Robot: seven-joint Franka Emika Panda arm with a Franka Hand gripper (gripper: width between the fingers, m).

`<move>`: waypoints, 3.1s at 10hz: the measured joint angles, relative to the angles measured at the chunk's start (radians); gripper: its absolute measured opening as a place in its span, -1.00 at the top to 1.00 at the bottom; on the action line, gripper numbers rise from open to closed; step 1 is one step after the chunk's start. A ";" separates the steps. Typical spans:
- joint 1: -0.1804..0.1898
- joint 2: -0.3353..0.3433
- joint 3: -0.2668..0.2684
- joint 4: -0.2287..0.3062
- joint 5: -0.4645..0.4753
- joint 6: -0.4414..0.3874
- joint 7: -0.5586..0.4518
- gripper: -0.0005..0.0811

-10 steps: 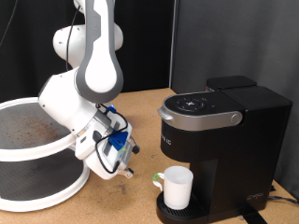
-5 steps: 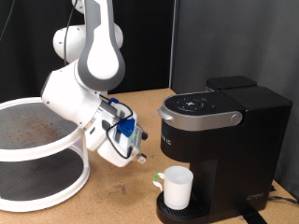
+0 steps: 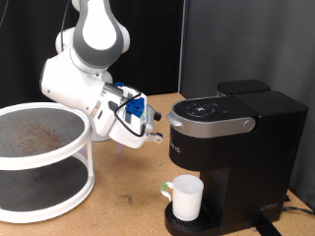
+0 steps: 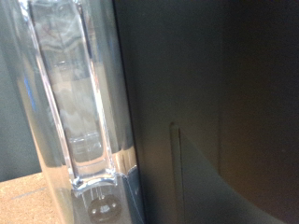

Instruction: Make a cup of coffee with the keurig machine

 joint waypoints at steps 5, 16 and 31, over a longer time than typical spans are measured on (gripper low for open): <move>0.007 -0.100 0.015 -0.020 0.225 -0.034 -0.207 -0.98; 0.004 -0.478 0.185 -0.014 0.205 0.065 0.173 -0.98; 0.052 -0.468 0.385 0.142 0.289 0.253 0.334 -0.98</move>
